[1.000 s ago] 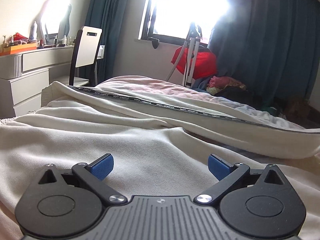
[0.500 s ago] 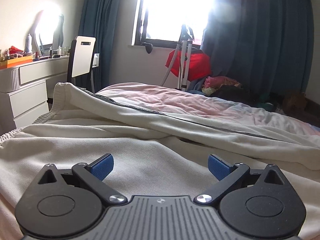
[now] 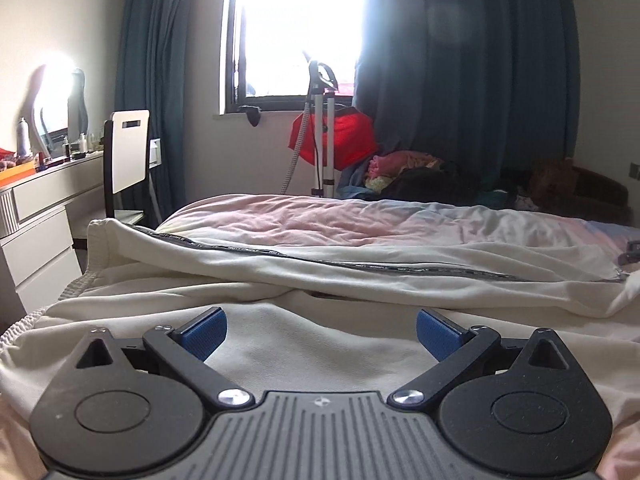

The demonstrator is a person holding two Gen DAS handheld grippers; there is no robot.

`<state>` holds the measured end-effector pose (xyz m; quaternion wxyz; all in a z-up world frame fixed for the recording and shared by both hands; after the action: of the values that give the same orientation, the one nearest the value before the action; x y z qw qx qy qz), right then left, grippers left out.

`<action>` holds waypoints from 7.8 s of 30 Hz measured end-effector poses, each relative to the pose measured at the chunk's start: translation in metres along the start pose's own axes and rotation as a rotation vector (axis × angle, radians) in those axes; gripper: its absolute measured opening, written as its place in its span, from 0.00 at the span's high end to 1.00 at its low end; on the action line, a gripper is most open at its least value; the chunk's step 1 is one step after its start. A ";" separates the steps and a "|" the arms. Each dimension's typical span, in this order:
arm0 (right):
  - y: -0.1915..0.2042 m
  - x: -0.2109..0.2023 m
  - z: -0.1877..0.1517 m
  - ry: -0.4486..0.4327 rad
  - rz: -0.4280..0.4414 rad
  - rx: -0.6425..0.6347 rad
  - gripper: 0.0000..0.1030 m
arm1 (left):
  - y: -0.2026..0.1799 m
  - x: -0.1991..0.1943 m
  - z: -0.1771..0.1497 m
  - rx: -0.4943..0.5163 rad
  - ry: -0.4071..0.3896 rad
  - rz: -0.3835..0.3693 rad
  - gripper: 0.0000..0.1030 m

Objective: Fold clothes

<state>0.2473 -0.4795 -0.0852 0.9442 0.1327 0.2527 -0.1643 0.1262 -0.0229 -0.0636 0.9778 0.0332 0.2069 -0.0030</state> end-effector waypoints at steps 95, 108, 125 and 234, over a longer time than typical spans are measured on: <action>-0.142 -0.111 -0.144 0.198 0.146 1.073 0.24 | 0.338 -0.015 -0.152 -1.604 0.198 -0.073 0.60; -0.162 -0.099 -0.126 -0.002 0.106 1.034 0.94 | 0.341 -0.014 -0.120 -1.465 0.093 -0.058 0.93; -0.094 -0.056 0.044 -0.137 0.109 0.661 0.95 | 0.318 0.087 0.068 -1.079 0.008 -0.023 0.96; -0.136 -0.099 -0.155 0.129 0.257 1.120 0.87 | 0.259 -0.123 0.014 -0.538 0.259 0.130 0.20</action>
<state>0.0478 -0.5277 -0.1867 0.7251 0.6516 0.1661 -0.1485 0.0240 0.2332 0.0154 0.9152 -0.2137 0.3204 0.1189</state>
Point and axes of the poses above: each gripper's, at about its wrist camera, not at the fingertips, and x roughly the way its jaws point, y to its left, z to its top, the point moved 2 cm from there along x, roughly the way its jaws point, and after that the axes turned 3 degrees about x, right-handed, at the moved point
